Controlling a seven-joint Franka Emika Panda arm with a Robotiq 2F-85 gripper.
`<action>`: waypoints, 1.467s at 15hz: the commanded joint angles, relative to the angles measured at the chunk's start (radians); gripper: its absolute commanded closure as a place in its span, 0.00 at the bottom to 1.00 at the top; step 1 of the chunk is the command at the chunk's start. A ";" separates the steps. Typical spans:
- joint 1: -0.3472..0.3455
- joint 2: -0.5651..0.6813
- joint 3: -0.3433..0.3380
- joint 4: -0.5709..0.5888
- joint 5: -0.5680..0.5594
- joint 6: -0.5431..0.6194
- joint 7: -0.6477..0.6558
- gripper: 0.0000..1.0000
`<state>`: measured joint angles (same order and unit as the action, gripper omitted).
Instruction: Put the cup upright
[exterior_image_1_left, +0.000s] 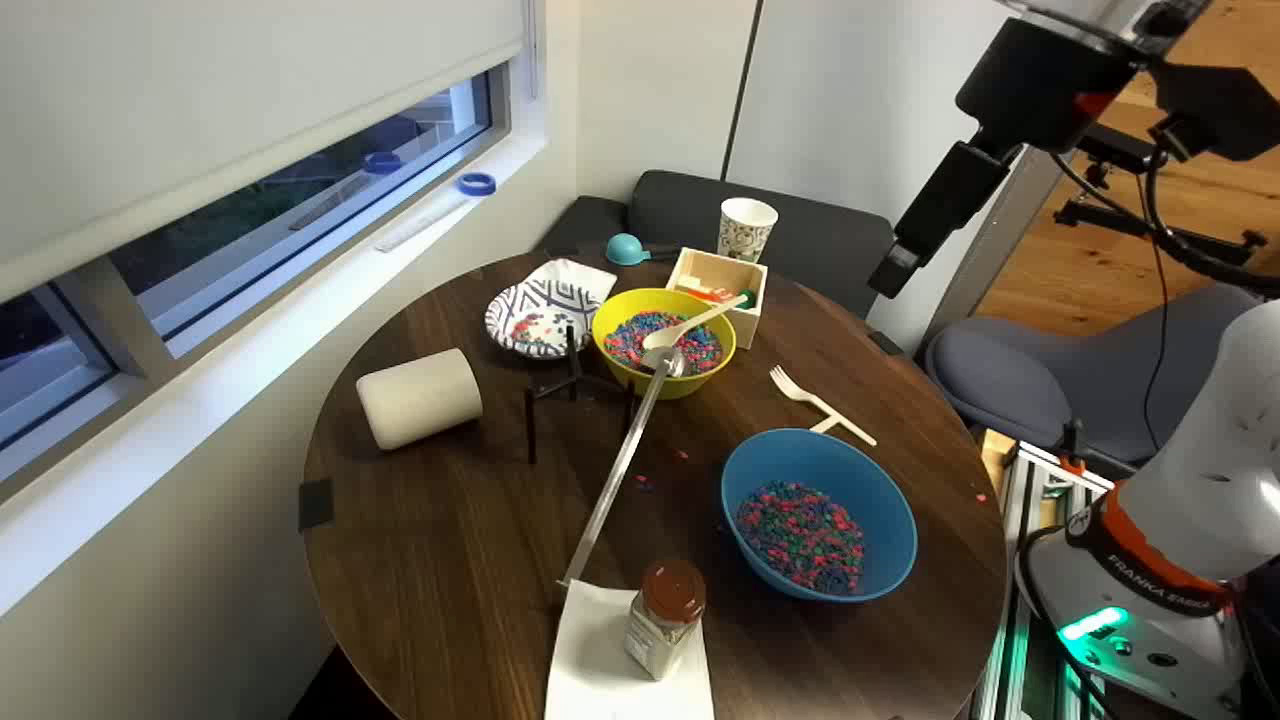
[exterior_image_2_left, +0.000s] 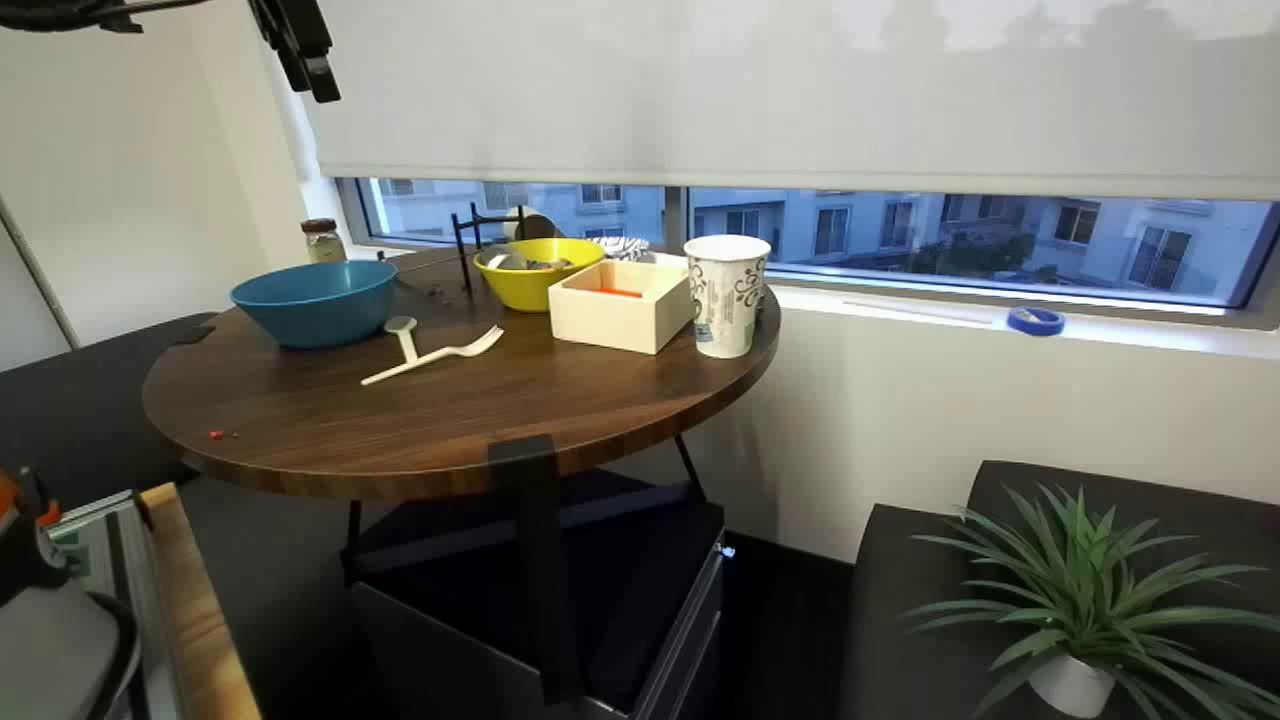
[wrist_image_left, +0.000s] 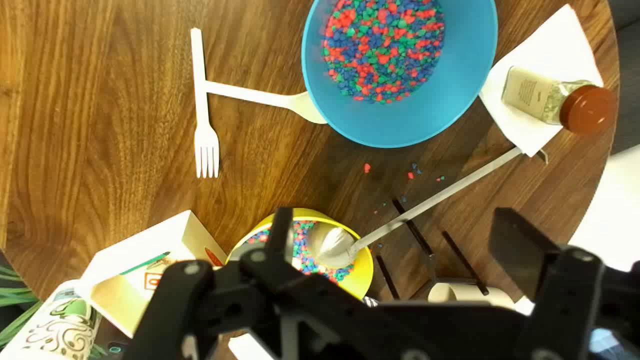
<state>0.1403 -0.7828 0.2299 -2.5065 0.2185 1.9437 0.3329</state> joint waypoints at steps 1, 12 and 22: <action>-0.006 0.000 0.003 0.003 0.003 -0.004 -0.003 0.00; 0.016 0.111 -0.020 0.046 0.057 0.102 -0.062 0.00; 0.096 0.683 -0.140 0.367 0.362 0.374 -0.410 0.00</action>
<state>0.2219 -0.2737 0.1153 -2.2708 0.5015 2.3025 0.0152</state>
